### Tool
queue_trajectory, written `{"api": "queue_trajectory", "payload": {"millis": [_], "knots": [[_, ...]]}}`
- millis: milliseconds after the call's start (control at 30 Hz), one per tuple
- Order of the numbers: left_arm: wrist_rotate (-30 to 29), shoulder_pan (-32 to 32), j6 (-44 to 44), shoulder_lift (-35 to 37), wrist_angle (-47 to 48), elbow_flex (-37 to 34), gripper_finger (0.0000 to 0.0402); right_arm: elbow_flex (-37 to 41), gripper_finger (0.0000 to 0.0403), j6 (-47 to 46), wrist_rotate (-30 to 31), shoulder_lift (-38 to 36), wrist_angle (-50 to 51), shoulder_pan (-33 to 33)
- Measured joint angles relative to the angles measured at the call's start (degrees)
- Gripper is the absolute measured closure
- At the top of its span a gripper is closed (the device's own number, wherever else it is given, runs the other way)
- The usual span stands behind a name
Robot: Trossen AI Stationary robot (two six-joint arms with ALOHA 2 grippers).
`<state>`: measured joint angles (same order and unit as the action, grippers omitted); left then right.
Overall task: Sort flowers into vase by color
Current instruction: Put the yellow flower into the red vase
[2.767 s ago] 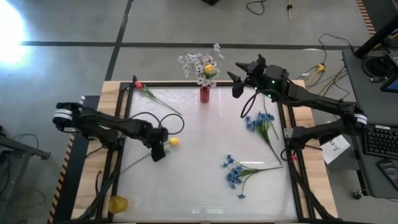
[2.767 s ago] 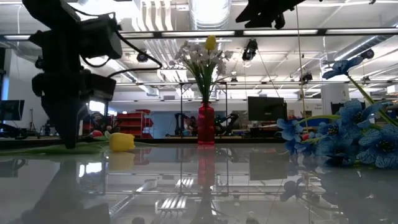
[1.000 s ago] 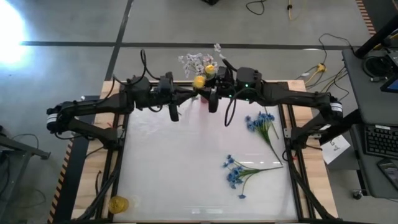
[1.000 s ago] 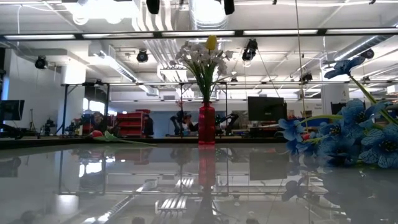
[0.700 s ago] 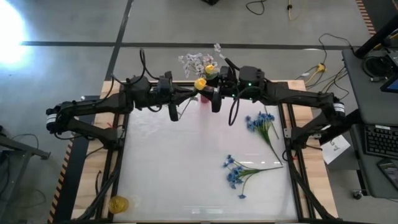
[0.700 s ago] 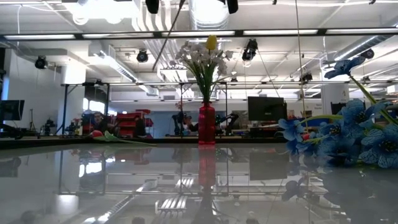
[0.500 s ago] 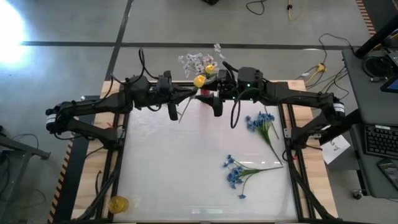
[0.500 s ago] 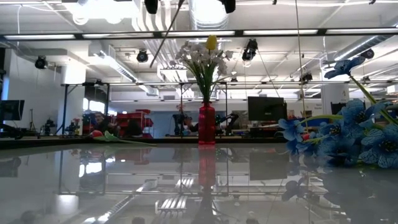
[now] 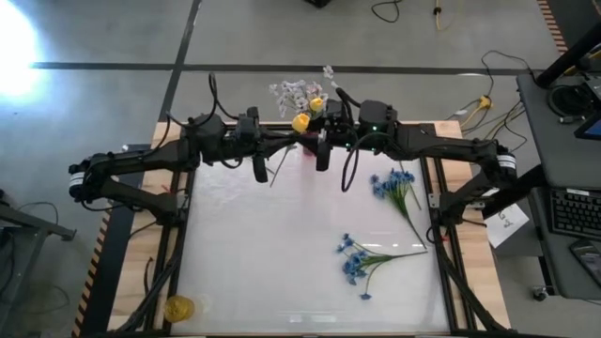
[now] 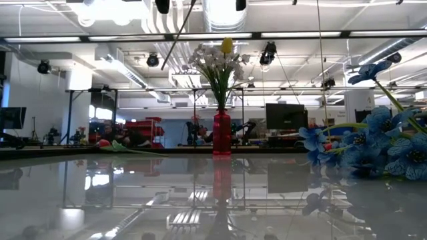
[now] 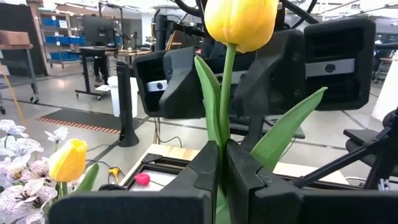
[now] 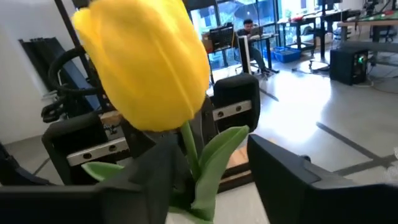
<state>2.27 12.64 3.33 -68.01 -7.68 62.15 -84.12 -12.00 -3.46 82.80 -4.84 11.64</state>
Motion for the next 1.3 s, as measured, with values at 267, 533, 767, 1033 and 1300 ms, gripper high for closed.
{"api": "queue_trajectory", "payload": {"millis": [267, 533, 767, 1033, 1300], "knots": [[-3.14, 0.0, -0.28, -0.35, 0.08, 0.0, 0.0401, 0.0, 0.0377, -0.37, 0.21, 1.35, -1.19, -0.49], [-5.34, 1.03, -1.93, 2.39, 7.49, -0.02, 0.0369, 0.04, 0.0389, 2.57, 4.07, 0.18, 1.37, -0.5], [-15.06, 2.98, -3.42, 7.3, 20.58, -0.02, 0.0299, 0.0, 0.039, 10.08, 17.66, -3.58, 3.12, 0.68], [-15.29, 4.07, -4.1, 10.72, 24.63, -0.04, 0.0259, -0.84, 0.039, 17.32, 23.62, -5.26, -1.77, 2.89], [-15.29, 4.07, -4.31, 9.97, 24.36, -0.04, 0.0258, -10.57, 0.039, 24.58, 23.58, -3.15, 1.44, 3.9]]}}
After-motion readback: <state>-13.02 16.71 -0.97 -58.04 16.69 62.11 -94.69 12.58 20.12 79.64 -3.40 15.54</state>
